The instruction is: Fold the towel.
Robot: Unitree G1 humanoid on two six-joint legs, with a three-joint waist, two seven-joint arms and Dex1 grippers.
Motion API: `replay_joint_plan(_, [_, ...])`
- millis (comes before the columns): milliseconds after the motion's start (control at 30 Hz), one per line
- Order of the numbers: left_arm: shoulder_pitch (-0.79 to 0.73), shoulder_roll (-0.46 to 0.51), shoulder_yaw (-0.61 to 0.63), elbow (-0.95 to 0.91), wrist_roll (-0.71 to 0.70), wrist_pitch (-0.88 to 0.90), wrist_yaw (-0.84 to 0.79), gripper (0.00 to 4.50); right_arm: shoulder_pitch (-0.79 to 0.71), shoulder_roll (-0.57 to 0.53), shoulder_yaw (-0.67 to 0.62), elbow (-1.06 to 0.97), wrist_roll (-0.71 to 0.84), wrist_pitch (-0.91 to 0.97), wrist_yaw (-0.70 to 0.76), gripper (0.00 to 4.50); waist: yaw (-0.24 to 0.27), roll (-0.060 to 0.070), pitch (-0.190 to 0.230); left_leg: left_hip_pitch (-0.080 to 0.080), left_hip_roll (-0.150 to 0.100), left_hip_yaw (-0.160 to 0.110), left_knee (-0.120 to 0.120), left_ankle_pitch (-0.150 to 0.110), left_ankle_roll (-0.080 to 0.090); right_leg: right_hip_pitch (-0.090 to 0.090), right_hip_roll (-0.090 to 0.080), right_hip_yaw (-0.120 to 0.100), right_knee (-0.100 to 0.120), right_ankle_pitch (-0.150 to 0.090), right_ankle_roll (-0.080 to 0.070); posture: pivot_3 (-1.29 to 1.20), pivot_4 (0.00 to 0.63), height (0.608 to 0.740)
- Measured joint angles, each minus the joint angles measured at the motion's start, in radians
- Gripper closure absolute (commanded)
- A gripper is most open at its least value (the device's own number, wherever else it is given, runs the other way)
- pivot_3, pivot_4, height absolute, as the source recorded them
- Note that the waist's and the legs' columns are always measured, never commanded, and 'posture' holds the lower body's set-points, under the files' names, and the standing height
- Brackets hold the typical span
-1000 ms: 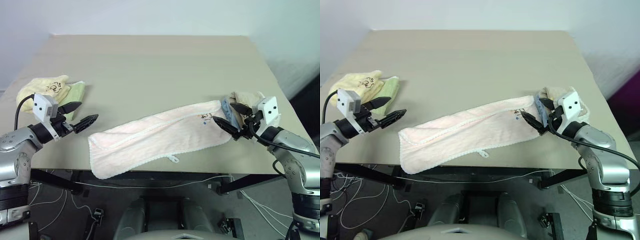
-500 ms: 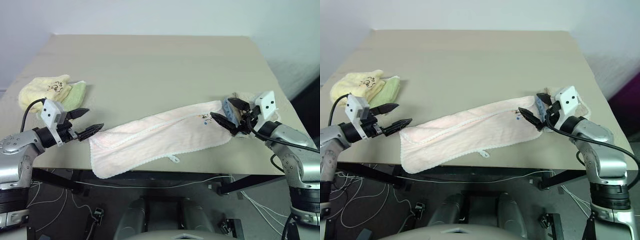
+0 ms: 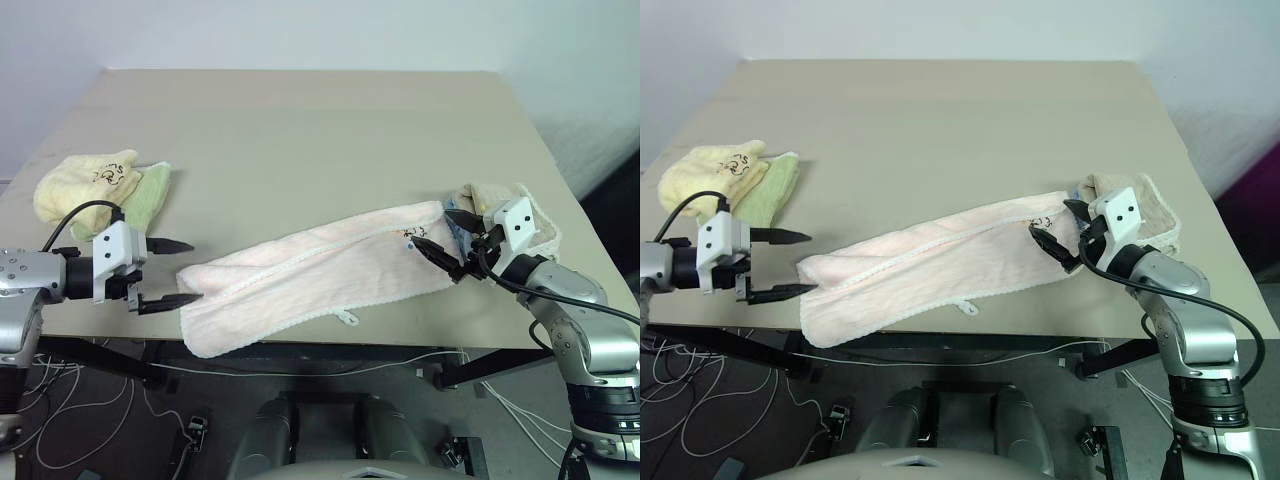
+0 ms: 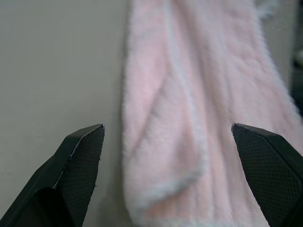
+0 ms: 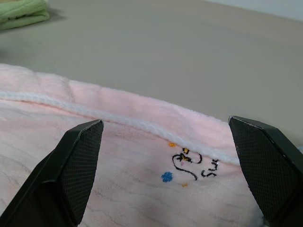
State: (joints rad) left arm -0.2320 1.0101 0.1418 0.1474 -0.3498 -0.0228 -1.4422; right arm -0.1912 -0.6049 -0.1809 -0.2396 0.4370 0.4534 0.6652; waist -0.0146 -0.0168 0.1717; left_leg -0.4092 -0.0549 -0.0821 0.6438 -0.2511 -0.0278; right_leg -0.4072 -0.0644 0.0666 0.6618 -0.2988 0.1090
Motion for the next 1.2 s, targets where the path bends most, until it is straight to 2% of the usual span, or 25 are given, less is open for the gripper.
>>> replay_joint_plan(167, [-0.056, 0.014, -0.087, 0.072, 0.061, -0.107, -0.107, 0.00, 0.007, 0.022, 0.022, -0.004, -0.002, -0.002, -0.009, 0.05, -0.001, 0.000, 0.000, 0.000, 0.000, 0.000, 0.000, 0.000, 0.000, 0.000, 0.000, -0.001, 0.000, 0.000, 0.000, 0.00, 0.150, 0.740])
replay_joint_plan(400, [-0.155, -0.025, -0.172, 0.249, 0.194, -0.398, -0.097, 0.00, 0.024, 0.043, 0.034, -0.018, -0.004, -0.008, -0.030, 0.05, 0.000, 0.000, 0.000, 0.000, 0.000, 0.000, 0.000, 0.000, 0.000, 0.000, 0.001, -0.001, 0.000, 0.000, 0.000, 0.00, 0.150, 0.740])
replay_joint_plan(633, [-0.241, -0.068, -0.250, 0.309, 0.213, -0.478, -0.130, 0.00, 0.036, 0.053, 0.037, -0.032, -0.011, -0.014, -0.044, 0.05, -0.001, 0.000, 0.000, 0.000, 0.000, 0.000, 0.001, 0.000, 0.001, 0.000, 0.002, -0.001, 0.001, 0.000, 0.000, 0.00, 0.150, 0.740])
replay_joint_plan(733, [-0.284, -0.069, -0.280, 0.354, 0.238, -0.512, -0.141, 0.59, 0.046, 0.057, 0.038, -0.034, -0.013, -0.017, -0.050, 0.00, -0.003, 0.000, 0.000, 0.000, 0.000, 0.000, 0.002, 0.000, 0.001, 0.000, 0.003, -0.001, 0.001, 0.000, 0.000, 0.00, 0.150, 0.740])
replay_joint_plan(1100, [-0.366, -0.092, -0.329, 0.474, 0.281, -0.593, -0.148, 4.33, 0.059, 0.071, 0.038, -0.040, -0.021, -0.022, -0.062, 0.00, -0.003, 0.000, 0.000, 0.000, 0.000, 0.000, 0.002, 0.000, 0.001, 0.000, 0.004, -0.002, 0.002, 0.000, 0.001, 0.00, 0.150, 0.740])
replay_joint_plan(1200, [-0.371, -0.092, -0.329, 0.487, 0.281, -0.599, -0.148, 4.43, 0.064, 0.074, 0.038, -0.040, -0.021, -0.022, -0.063, 0.00, -0.003, 0.000, 0.000, 0.000, 0.000, 0.000, 0.002, 0.000, 0.001, 0.000, 0.004, -0.002, 0.002, 0.000, 0.001, 0.00, 0.150, 0.740])
